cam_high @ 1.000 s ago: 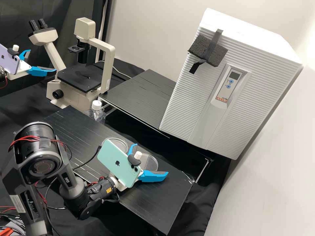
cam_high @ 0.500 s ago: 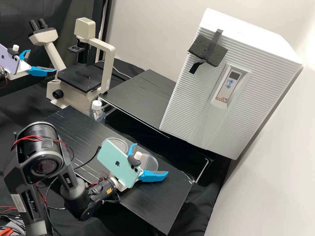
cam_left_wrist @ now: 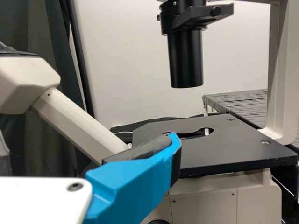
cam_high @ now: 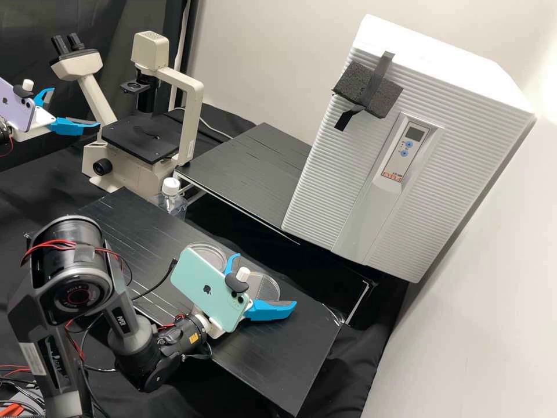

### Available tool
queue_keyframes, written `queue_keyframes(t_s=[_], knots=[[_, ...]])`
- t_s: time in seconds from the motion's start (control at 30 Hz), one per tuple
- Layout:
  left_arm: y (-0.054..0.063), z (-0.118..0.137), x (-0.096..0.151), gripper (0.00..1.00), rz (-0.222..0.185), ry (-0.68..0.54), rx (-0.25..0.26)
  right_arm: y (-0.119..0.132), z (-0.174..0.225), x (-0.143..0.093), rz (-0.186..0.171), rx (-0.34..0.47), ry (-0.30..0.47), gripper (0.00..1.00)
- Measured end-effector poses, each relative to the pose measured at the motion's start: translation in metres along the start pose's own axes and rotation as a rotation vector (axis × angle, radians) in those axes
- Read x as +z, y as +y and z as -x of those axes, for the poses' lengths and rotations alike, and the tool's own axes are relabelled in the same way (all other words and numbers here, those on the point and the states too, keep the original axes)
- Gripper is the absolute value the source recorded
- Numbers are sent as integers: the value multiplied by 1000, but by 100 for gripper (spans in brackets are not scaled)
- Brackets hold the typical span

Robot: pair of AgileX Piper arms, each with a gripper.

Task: Close the petri dish lid.

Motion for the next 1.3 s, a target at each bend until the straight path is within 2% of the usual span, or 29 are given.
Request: queue_keyframes(t_s=[0.17, 0.2, 0.77, 1.3], knots=[[0, 0, 0, 100, 0, 0, 0, 0, 0, 0, 5, -1, 1, 100], [0, 0, 0, 100, 0, 0, 0, 0, 0, 0, 5, -1, 1, 0], [0, 0, 0, 100, 0, 0, 0, 0, -3, 0, 71, -4, 6, 0], [0, 0, 0, 100, 0, 0, 0, 1, -6, 1, 77, -5, 5, 0]])
